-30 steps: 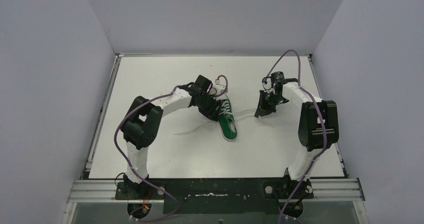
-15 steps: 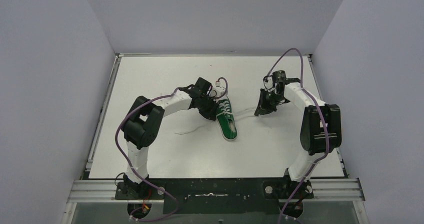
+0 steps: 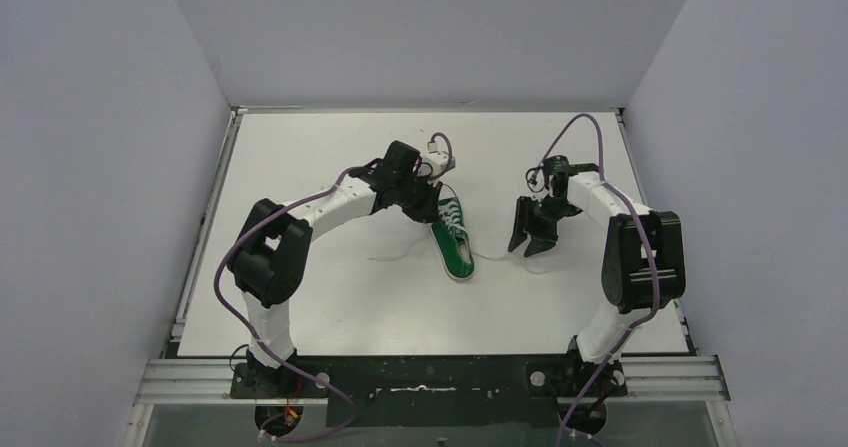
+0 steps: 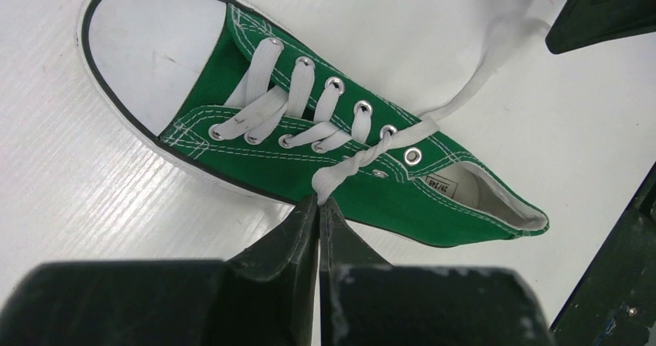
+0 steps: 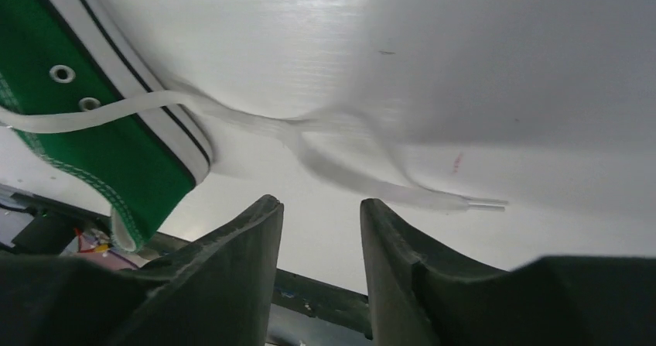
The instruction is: Tie the shoes
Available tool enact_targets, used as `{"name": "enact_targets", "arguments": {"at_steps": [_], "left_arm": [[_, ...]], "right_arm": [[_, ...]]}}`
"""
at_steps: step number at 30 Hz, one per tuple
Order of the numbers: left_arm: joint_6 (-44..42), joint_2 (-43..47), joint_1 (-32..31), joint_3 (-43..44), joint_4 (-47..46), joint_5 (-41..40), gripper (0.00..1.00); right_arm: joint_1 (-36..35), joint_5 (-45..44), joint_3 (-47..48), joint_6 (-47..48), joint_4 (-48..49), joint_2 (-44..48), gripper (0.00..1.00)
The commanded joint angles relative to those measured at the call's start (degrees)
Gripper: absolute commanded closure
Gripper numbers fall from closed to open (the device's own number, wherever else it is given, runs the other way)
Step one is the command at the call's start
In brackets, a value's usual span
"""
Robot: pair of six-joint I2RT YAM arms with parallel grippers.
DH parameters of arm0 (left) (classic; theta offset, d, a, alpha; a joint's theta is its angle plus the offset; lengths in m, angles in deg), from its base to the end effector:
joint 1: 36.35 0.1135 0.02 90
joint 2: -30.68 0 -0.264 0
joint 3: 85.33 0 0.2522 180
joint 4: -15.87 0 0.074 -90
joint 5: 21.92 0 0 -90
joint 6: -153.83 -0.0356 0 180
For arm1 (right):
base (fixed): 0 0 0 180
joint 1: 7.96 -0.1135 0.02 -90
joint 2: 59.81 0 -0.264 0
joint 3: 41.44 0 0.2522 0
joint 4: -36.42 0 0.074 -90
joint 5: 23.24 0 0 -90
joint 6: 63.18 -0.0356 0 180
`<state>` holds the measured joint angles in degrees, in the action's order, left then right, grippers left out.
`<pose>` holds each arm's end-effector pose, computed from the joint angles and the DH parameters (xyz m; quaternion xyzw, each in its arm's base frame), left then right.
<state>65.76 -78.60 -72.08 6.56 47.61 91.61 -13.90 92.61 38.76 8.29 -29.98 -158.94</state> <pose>0.3307 -0.2554 0.2067 0.3348 0.8571 -0.2912 0.2618 0.3058 0.0474 0.1867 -0.0977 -0.9690 -0.2268 0.0086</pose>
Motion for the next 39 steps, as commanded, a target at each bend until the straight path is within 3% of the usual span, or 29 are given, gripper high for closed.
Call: {"name": "enact_targets", "arguments": {"at_steps": [1,6,12,16,25,32,36,39], "left_arm": [[2.3,3.5,-0.5,0.4,-3.8,2.6,1.0],[3.6,3.9,-0.6,-0.5,-4.8,3.6,1.0],[3.9,4.0,-1.4,-1.1,-5.5,3.9,1.0],[3.3,4.8,-1.7,-2.5,-5.9,3.9,1.0],[0.4,6.8,-1.8,-5.1,-8.4,3.8,1.0],[-2.9,7.8,-1.8,-8.0,-16.5,5.8,1.0],[-5.2,7.4,-1.8,-7.9,-17.2,6.4,1.0],[-7.5,6.9,-1.7,-8.5,-19.7,7.1,1.0]], "right_arm": [[-0.3,-8.1,2.8,2.9,-3.0,1.2,0.54],[0.9,-6.8,-0.9,-2.9,-3.4,3.6,0.47],[3.1,-8.6,-8.7,-28.3,2.3,10.8,0.37],[3.0,-16.5,-11.2,-44.6,7.8,15.0,0.27],[1.3,-22.7,-13.9,-63.7,10.9,10.7,0.3],[1.3,-25.7,-17.2,-67.4,14.4,7.6,0.36],[1.2,-25.7,-18.7,-69.6,17.3,7.5,0.55],[1.9,-27.8,-14.4,-63.9,17.4,5.6,0.99]]}}
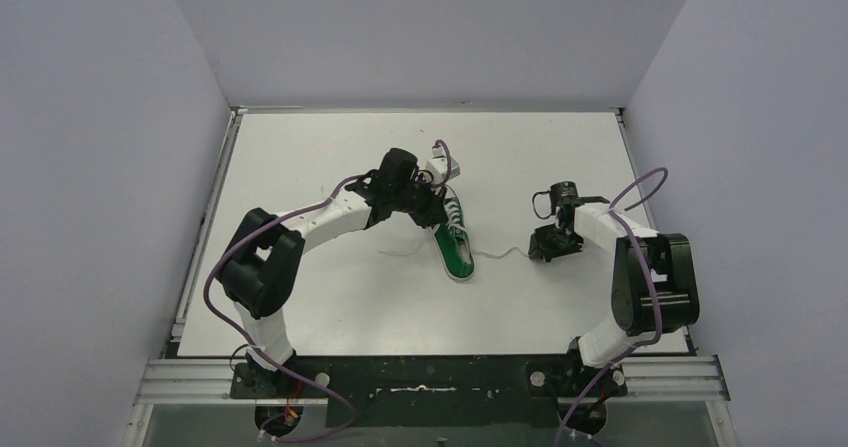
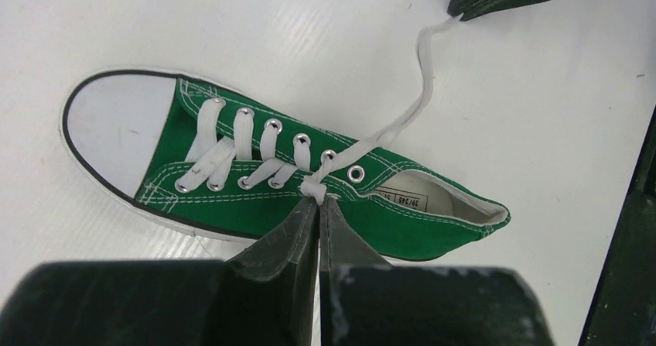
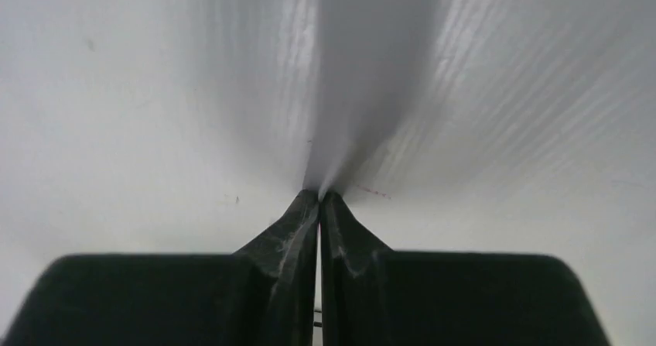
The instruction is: Tie the shoes
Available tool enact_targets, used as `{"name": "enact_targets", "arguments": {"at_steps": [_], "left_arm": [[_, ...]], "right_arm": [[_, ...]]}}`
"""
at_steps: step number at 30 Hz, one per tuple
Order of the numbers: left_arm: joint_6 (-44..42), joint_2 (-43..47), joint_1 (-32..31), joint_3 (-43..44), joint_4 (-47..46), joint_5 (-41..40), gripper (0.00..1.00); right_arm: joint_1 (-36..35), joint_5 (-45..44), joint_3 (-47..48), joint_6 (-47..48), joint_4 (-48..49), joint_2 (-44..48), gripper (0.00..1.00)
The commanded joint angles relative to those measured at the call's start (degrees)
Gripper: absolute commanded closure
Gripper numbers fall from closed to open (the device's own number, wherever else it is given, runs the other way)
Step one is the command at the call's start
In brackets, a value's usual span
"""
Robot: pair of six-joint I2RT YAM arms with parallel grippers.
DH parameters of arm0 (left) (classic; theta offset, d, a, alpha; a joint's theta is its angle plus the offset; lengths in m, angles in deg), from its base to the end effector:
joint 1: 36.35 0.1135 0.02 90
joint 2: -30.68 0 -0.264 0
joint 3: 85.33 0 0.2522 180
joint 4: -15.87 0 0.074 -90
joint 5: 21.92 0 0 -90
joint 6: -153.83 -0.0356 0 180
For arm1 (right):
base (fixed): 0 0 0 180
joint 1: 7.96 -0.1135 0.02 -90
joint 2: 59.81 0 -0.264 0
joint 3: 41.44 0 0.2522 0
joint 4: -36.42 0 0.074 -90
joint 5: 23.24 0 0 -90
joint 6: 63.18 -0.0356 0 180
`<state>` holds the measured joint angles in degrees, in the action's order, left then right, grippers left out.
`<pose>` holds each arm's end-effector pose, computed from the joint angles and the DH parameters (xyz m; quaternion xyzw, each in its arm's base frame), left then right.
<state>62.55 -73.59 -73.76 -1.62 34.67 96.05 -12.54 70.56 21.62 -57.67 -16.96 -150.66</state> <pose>0.3098 -0.2579 0.2139 0.3881 0.7934 -0.3364 0.3268 0.2628 0.0234 0.1517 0.6380 0.7655 0.0775 0.0317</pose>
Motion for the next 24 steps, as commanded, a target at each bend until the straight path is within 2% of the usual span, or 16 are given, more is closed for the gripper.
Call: {"name": "enact_targets", "arguments": {"at_steps": [1,4,7,10,14,19,24], "left_arm": [[-5.0,1.6,0.1,-0.3,-7.0,2.9,1.0],[-7.2,0.7,0.6,-0.9,-8.5,4.4,1.0],[-10.5,0.4,0.8,-1.8,-9.8,4.5,1.0],[-12.8,-0.2,0.8,-2.9,-11.4,4.2,1.0],[-14.7,-0.4,0.8,-3.7,-13.9,2.3,1.0],[-19.1,0.5,0.4,-5.9,-17.1,1.1,1.0],[-26.3,2.1,-0.4,-9.6,-20.7,2.4,1.0]], "right_arm": [[0.6,-6.5,5.3,5.7,5.1,-3.7,1.0],[0.1,-2.6,13.7,22.2,14.0,-7.2,1.0],[-1.6,10.7,19.5,36.0,29.0,-10.3,1.0],[-3.3,26.8,27.8,41.2,36.4,-15.0,1.0],[-8.0,38.3,42.1,45.2,32.0,-22.2,1.0],[-13.0,45.3,49.9,39.3,28.0,-27.2,1.0],[-18.6,47.9,56.4,41.9,11.7,-31.7,1.0]]}}
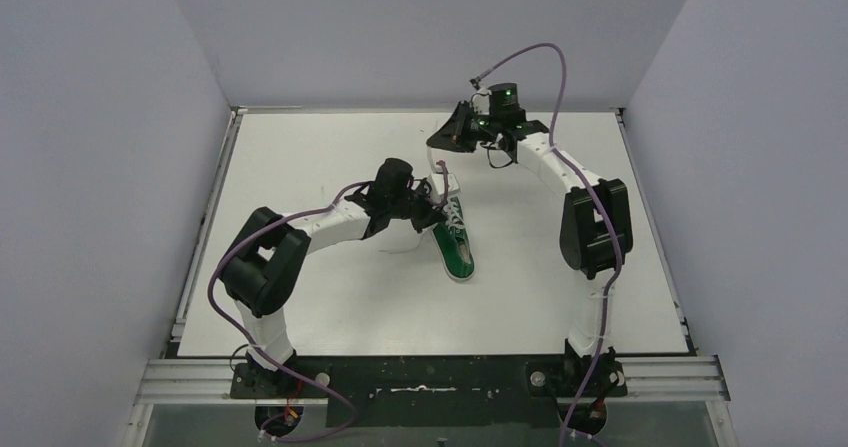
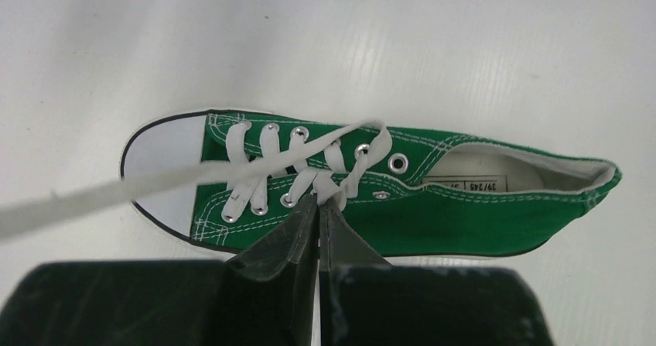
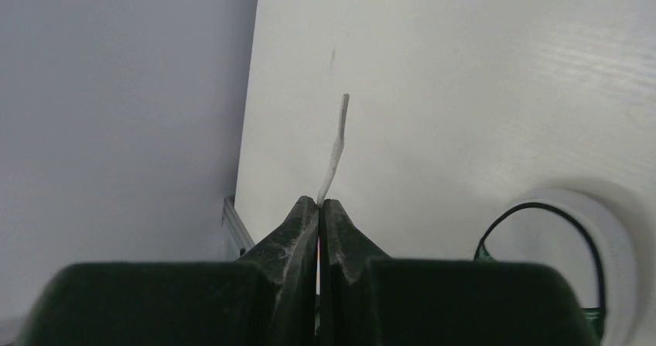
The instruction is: Tie the shoes
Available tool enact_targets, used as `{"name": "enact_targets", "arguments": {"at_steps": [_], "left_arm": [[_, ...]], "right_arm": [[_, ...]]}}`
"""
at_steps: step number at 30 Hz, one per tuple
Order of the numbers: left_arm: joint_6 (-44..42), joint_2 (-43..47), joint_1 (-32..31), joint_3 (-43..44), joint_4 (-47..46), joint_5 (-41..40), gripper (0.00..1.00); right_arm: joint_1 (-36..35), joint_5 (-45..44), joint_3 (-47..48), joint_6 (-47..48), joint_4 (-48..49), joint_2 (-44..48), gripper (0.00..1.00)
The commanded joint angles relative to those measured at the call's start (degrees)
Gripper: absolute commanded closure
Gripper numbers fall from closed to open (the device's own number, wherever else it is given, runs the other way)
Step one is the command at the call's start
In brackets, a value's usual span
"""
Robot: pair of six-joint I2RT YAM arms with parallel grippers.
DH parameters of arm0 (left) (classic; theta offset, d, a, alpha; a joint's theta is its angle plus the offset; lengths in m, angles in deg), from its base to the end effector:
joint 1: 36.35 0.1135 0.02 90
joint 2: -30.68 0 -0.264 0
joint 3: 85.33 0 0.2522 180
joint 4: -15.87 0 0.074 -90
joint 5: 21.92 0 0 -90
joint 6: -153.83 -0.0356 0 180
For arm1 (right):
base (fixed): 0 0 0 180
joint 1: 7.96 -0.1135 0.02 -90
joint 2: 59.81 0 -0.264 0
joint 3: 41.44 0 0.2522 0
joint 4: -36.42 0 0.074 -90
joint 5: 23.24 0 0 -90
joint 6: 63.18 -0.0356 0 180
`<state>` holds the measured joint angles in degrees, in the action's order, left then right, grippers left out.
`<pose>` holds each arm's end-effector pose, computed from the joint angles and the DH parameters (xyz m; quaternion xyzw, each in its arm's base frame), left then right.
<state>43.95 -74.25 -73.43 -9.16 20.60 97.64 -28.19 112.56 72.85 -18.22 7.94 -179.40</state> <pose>0.3059 -0.2532 0.1893 0.5123 0.6910 -0.2906 0.4190 0.4450 0.1912 0.2648 -0.0045 0.8329 0.5231 0.1804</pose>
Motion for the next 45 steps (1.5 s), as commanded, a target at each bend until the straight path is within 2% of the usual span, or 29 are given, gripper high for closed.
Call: {"name": "enact_targets", "arguments": {"at_steps": [1,4,7,13,16,18,24,27,30,32,35,38,42,45], "left_arm": [[-9.3,3.0,-1.0,-2.9,-7.3,0.8,1.0],[-11.5,3.6,-1.1,-4.6,-8.7,0.5,1.0],[-12.2,4.5,-1.2,-7.1,-11.9,1.3,1.0],[-14.0,4.5,-1.8,-9.1,-14.0,3.4,1.0],[-14.1,4.7,-2.0,-10.2,-15.2,3.7,1.0],[-13.7,4.7,-2.1,-10.5,-15.4,3.8,1.0],[-11.2,5.1,-2.0,-10.8,-15.5,4.6,1.0],[-7.0,4.7,-1.6,-8.9,-13.2,5.5,1.0],[-0.6,3.4,-0.6,-4.0,-5.7,5.7,1.0],[3.5,2.5,0.5,-1.6,-1.9,8.0,1.0],[9.5,2.5,1.6,-1.3,-1.8,9.0,1.0],[14.7,2.0,2.2,-0.8,-1.7,9.3,1.0],[19.4,-0.1,3.1,0.2,0.4,10.9,1.0],[22.2,-1.6,3.6,1.2,2.0,12.0,1.0]], "right_arm": [[-3.7,5.8,6.1,3.2,-16.2,-3.5,1.0],[-5.3,5.9,7.8,3.9,-24.0,-5.7,1.0],[-7.2,4.0,12.4,10.3,-36.4,-9.3,1.0],[-11.5,2.4,17.1,15.9,-47.9,-15.6,0.97],[-13.1,4.8,15.8,14.3,-47.3,-17.1,0.95],[-13.4,4.9,15.4,13.9,-46.6,-16.7,0.89],[-7.8,7.1,11.3,8.2,-37.8,-10.3,0.53],[-4.4,7.6,12.3,7.7,-35.6,-7.5,0.49],[-1.3,6.4,11.9,10.2,-33.5,-3.0,0.43],[0.9,4.8,5.5,11.1,-28.9,1.8,0.41],[3.5,-2.0,-4.3,15.6,-24.1,10.4,0.38],[2.8,-11.9,-15.4,26.5,-19.2,21.0,0.38],[-5.0,-24.5,-31.6,48.3,-11.9,36.7,0.36],[-13.1,-27.6,-40.9,64.1,-8.3,44.4,0.36]]}}
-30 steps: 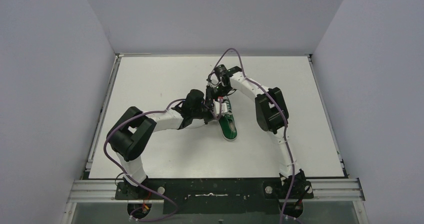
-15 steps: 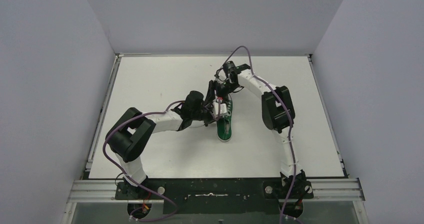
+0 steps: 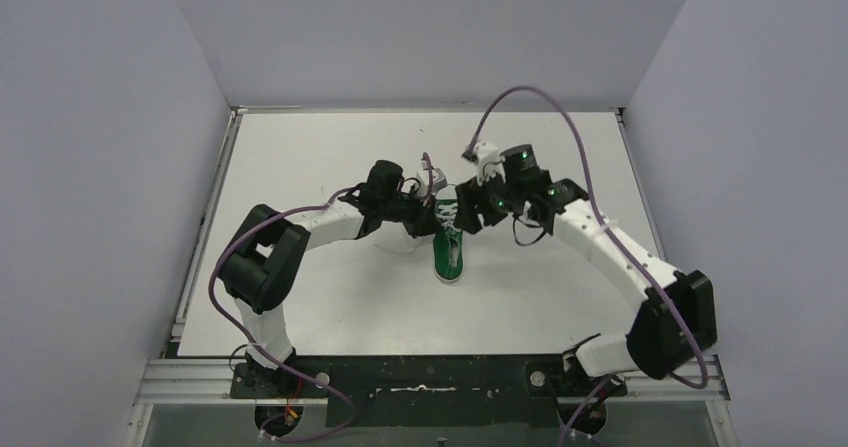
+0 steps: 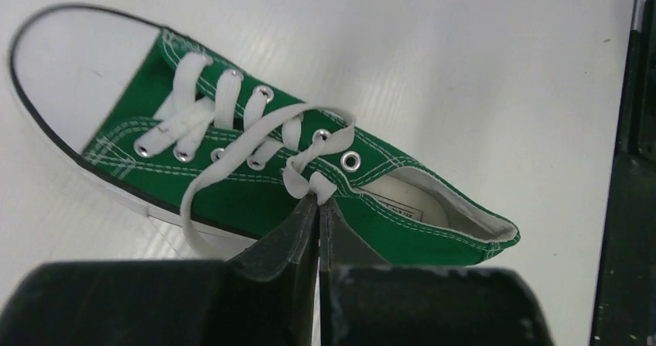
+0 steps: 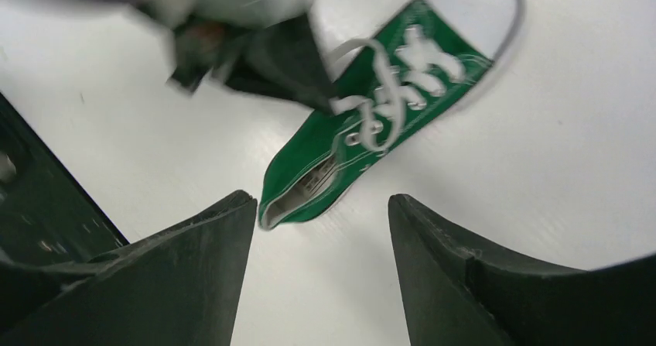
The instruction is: Tie the shoes
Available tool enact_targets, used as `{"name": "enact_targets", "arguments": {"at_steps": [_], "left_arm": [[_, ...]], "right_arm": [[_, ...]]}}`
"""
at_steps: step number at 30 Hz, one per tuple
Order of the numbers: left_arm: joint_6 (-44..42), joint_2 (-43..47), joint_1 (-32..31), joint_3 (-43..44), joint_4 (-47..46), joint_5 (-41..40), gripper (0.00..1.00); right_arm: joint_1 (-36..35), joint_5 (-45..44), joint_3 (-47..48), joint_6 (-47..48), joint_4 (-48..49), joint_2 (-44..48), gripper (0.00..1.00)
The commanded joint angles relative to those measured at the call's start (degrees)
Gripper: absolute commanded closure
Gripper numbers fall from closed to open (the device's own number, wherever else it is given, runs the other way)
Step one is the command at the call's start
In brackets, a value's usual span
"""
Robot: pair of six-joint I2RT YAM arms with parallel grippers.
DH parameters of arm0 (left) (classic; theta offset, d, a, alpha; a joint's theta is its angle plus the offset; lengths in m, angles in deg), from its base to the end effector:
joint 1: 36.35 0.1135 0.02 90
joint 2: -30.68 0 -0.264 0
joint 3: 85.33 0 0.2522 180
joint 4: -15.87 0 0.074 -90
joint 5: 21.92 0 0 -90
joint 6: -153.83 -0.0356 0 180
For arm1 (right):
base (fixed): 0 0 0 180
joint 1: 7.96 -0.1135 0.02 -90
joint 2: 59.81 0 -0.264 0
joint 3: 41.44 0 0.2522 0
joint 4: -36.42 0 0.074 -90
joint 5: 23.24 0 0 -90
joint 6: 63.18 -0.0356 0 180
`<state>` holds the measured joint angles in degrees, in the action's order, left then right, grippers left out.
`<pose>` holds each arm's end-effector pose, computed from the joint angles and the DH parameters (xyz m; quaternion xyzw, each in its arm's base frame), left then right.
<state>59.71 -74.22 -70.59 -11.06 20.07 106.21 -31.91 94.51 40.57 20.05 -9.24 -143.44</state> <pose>0.3089 -0.2368 0.1819 0.4181 0.7415 -0.3933 0.3474 0.2806 0.1428 0.2912 -0.2214 0.8809 0.3090 0.2818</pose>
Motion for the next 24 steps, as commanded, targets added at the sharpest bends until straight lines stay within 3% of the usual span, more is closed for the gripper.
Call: {"name": "enact_targets", "arguments": {"at_steps": [1,6,9,13,18,21,24], "left_arm": [[6.6,-2.1,0.9,3.5,3.3,3.6,1.0],[9.2,-4.3,2.5,7.7,6.9,6.1,1.0],[10.2,-6.7,3.3,11.3,10.5,8.1,1.0],[9.1,-10.2,3.5,15.7,17.2,9.5,1.0],[6.4,-12.8,3.8,18.4,22.4,11.0,1.0],[4.5,-12.9,4.0,19.2,25.1,11.0,1.0],[1.0,-13.0,4.2,20.2,27.4,11.5,1.0]], "right_arm": [[-12.0,-11.1,-10.8,29.4,9.9,10.3,0.36],[-24.4,-11.9,-18.4,48.6,14.6,14.1,0.35],[-29.9,-13.2,-20.4,55.4,20.5,10.2,0.32],[-32.1,-15.4,-17.0,57.0,28.1,-1.0,0.37],[-33.3,-27.8,-11.7,54.3,38.1,-12.7,0.44],[-33.2,-34.9,-6.9,50.9,37.9,-18.3,0.5],[-33.1,-35.9,-4.7,49.8,38.8,-21.9,0.57]]}}
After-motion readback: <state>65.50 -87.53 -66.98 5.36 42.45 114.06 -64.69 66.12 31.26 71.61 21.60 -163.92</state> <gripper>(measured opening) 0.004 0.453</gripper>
